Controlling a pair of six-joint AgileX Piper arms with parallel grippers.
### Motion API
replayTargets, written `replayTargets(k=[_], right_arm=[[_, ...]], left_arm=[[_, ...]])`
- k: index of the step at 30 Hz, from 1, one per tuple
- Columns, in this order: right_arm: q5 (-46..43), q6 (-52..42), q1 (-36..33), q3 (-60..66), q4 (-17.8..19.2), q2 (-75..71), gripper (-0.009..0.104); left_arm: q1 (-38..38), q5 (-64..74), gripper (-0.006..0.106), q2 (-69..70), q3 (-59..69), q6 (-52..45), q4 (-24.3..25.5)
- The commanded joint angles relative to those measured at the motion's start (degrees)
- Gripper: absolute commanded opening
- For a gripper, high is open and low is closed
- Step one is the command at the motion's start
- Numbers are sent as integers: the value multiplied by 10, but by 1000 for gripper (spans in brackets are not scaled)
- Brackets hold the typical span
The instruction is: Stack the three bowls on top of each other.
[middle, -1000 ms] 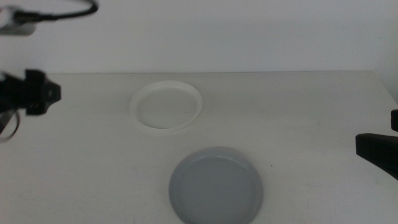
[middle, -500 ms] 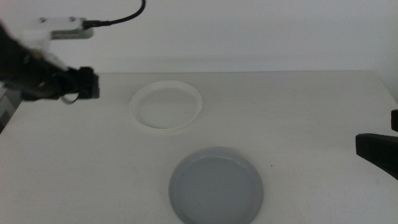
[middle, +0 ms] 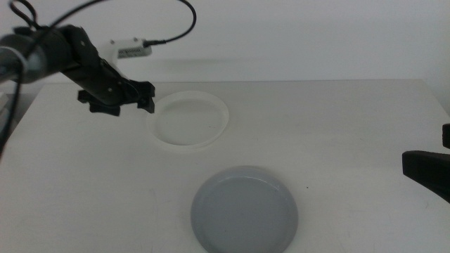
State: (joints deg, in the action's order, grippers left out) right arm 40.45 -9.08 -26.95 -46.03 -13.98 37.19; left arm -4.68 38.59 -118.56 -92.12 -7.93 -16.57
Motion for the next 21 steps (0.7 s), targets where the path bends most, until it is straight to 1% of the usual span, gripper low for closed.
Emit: replayTargets(k=[1, 4, 7, 10, 13, 14, 15, 16, 17, 18, 21], right_arm=[[-41, -7, 4, -13, -3, 0, 56], [-41, -7, 4, -13, -3, 0, 56], [-41, -7, 4, -13, -3, 0, 56], [-41, -7, 4, -13, -3, 0, 56], [-41, -7, 4, -13, -3, 0, 56], [-41, -7, 4, -13, -3, 0, 56], [-40, -7, 4, -13, -3, 0, 56], [-41, -7, 4, -13, -3, 0, 56], [-41, -7, 4, -13, -3, 0, 56], [-41, -7, 4, -13, -3, 0, 56], [-41, -7, 4, -13, -3, 0, 56]], left_arm=[[-1, -19, 87, 5, -40, -1, -23], [-1, -25, 81, -26, -57, -1, -29], [-1, -30, 71, -49, -66, -1, -49], [-1, -33, 59, -65, -66, -11, -69], [-1, -35, 45, -74, -66, -25, -82], [-1, -35, 37, -76, -66, -27, -87], [-1, -35, 26, -77, -66, -27, -91], [-1, -35, 20, -77, -66, -27, -93], [-1, -35, 7, -77, -66, -27, -96], [-1, -36, 0, -75, -66, -28, -102], [-1, -34, 0, -60, -66, -62, -117]])
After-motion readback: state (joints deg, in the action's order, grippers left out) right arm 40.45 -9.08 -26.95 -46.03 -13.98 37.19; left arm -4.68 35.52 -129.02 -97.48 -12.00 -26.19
